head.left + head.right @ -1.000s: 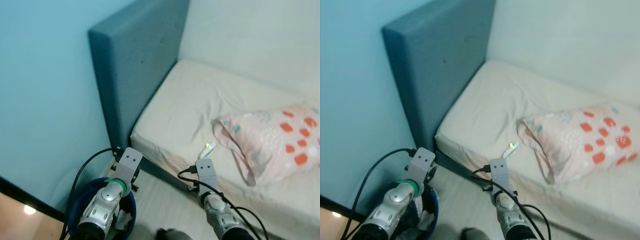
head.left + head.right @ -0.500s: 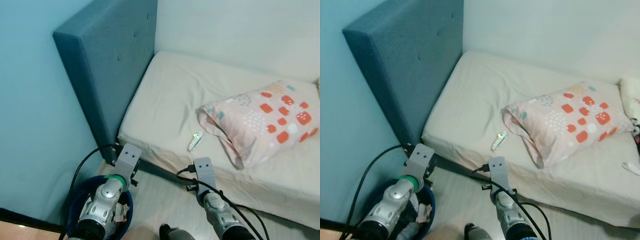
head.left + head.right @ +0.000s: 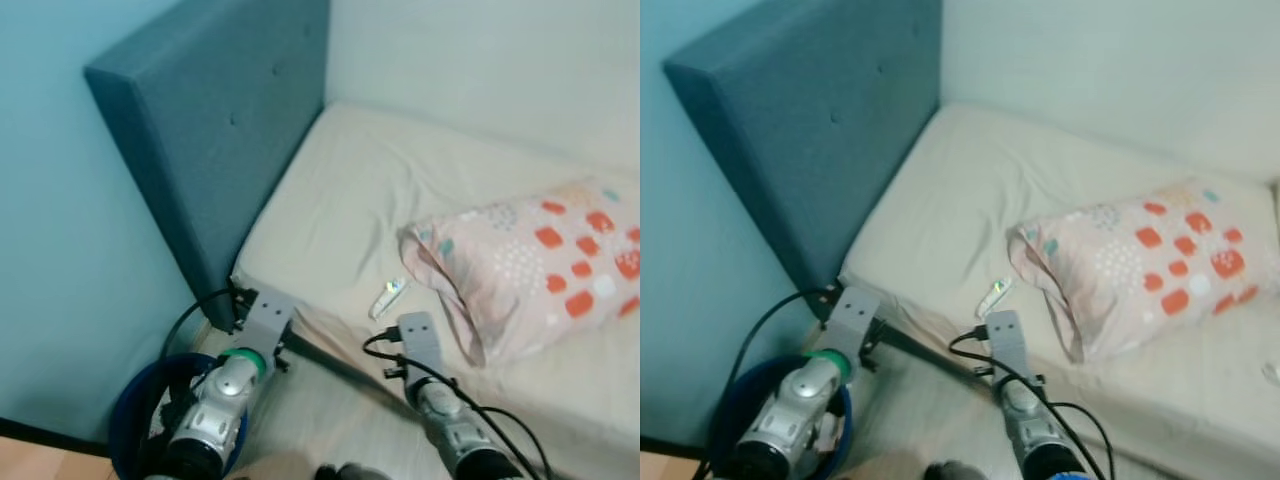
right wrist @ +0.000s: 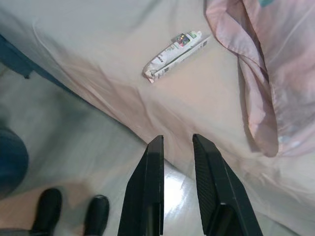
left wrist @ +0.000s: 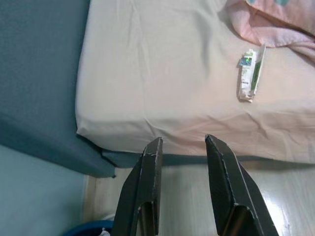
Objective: Clean up the room
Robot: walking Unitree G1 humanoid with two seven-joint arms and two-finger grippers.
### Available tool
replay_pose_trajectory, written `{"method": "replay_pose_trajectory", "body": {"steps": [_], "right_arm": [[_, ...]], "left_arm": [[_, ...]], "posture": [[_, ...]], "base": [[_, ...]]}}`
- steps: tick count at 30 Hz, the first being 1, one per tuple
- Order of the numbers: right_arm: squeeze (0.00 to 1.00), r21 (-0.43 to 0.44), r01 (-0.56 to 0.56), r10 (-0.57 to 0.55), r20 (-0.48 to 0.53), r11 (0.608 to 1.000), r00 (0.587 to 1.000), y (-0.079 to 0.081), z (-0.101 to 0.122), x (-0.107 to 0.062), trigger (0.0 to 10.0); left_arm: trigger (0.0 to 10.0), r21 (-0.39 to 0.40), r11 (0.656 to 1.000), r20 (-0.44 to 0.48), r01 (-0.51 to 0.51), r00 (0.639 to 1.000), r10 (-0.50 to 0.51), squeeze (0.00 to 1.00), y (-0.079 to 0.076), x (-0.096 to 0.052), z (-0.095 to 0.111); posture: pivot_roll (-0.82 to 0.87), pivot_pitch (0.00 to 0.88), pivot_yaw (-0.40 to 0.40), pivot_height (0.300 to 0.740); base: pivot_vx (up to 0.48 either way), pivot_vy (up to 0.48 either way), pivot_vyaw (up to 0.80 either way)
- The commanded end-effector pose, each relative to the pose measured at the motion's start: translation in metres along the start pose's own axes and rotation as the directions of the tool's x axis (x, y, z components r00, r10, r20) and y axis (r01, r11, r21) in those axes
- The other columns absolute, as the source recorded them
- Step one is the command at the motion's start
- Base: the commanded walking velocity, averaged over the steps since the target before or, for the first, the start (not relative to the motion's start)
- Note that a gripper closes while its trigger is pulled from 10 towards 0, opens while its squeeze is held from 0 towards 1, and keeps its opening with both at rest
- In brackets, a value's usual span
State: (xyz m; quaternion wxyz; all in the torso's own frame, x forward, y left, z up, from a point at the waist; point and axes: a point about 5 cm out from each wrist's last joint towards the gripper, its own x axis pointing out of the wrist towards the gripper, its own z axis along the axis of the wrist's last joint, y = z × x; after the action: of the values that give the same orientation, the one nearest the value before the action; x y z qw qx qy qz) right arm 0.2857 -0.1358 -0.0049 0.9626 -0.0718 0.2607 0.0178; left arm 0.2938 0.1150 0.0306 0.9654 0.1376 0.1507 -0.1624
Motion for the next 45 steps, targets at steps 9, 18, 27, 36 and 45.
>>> {"method": "replay_pose_trajectory", "body": {"steps": [9, 18, 27, 36, 45], "right_arm": [[0.0, 0.003, 0.011, -0.011, -0.058, 1.0, 0.998, -0.0033, -0.0173, -0.0041, 10.0], [0.0, 0.026, 0.014, -0.012, -0.063, 1.0, 0.998, -0.0034, -0.0179, -0.0043, 10.0], [0.0, 0.007, 0.012, -0.011, -0.056, 1.0, 0.998, -0.0033, -0.0169, -0.004, 10.0], [0.0, 0.004, 0.014, -0.014, -0.054, 1.0, 0.998, -0.0033, -0.0163, -0.0039, 10.0], [0.0, 0.003, 0.017, -0.017, -0.052, 1.0, 0.998, -0.0044, -0.0161, -0.0038, 10.0]], "left_arm": [[10.0, -0.012, 1.0, -0.025, 0.017, 1.0, -0.018, 0.0, -0.006, -0.0013, -0.0062], [10.0, -0.01, 1.0, -0.024, 0.019, 1.0, -0.019, 0.0, -0.0064, -0.0008, -0.006], [10.0, -0.006, 1.0, -0.023, 0.024, 0.999, -0.024, 0.0, -0.0073, -0.0001, -0.0054], [10.0, -0.004, 1.0, -0.023, 0.027, 0.999, -0.027, 0.0, -0.008, -0.0001, -0.0055], [10.0, -0.014, 0.999, -0.03, 0.031, 0.999, -0.032, 0.0, -0.009, 0.0005, -0.0055]], "posture": [[-0.02, 0.099, 0.012, 0.74], [-0.02, 0.097, 0.012, 0.74], [-0.02, 0.086, 0.013, 0.74], [-0.02, 0.08, 0.012, 0.74], [-0.02, 0.085, 0.011, 0.74]], "base": [[0.0, -0.48, 0.0], [0.0, -0.48, -0.3], [0.0, -0.48, -0.18], [0.0, -0.477, 0.0], [0.0, -0.362, 0.0]]}}
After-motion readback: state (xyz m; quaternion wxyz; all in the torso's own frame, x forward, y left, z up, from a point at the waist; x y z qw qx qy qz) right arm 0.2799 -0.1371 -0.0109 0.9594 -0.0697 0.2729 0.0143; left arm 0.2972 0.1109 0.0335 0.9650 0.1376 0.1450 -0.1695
